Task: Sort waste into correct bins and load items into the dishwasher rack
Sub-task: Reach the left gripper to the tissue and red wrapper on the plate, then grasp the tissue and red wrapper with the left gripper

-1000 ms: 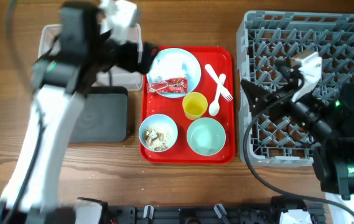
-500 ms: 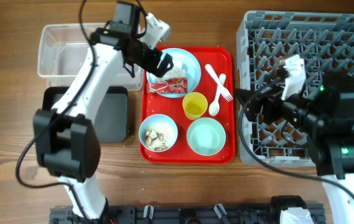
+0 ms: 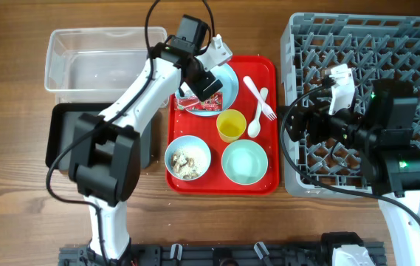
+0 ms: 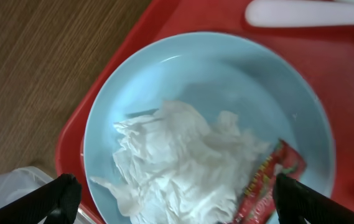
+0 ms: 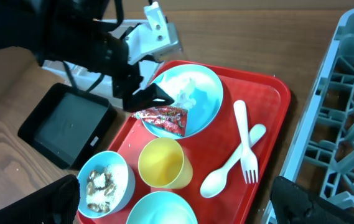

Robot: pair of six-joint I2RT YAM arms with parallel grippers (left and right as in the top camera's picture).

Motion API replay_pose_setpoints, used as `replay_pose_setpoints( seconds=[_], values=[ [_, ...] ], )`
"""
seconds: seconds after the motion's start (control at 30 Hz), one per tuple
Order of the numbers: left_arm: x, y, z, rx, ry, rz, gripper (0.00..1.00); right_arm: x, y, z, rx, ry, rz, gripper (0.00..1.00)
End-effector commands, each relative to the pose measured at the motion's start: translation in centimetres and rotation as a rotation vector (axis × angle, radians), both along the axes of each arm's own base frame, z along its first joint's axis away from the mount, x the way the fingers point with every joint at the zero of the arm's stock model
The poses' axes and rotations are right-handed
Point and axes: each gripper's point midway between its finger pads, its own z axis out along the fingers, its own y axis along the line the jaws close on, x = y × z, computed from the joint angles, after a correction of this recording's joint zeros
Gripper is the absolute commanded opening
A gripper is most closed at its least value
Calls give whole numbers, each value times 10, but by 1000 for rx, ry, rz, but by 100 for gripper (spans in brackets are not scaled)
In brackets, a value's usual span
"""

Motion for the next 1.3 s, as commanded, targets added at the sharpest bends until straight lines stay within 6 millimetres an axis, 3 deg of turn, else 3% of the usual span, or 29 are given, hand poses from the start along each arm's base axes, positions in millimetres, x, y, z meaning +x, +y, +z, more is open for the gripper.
replay_pose_setpoints(
  seconds=[0.0, 0.23, 0.4, 0.67, 1.0, 1.07, 1.1, 1.17, 1.2, 1.27],
  values=[
    [8, 4, -21, 57, 2, -7, 100, -1, 4, 5, 5, -9, 23, 100],
    [1, -2, -46, 42, 66, -18, 100, -2, 4, 5, 5, -5, 24, 100],
    [-5, -11, -51, -7, 103, -42, 99, -4, 4, 2, 3, 9, 24, 100],
    [-13, -17, -59, -55, 151, -31, 82, -6, 4, -1, 0, 25, 26, 100],
    [-20, -15, -91, -46, 222, 5, 78, -8, 4, -3, -2, 34, 26, 100],
    [-20, -15, -92, -45, 224, 5, 69, -7, 2, -3, -8, 35, 19, 100],
    [-20, -15, -92, -46, 223, 5, 55, -7, 2, -4, -10, 36, 15, 100],
    [-20, -15, -92, -46, 222, 5, 16, -7, 2, -4, -10, 36, 14, 100],
    [-20, -15, -92, -46, 222, 5, 6, -7, 2, -4, -10, 36, 14, 100],
    [-20, -15, -91, -48, 221, 11, 4, -7, 2, -4, -10, 36, 14, 100]
  ],
)
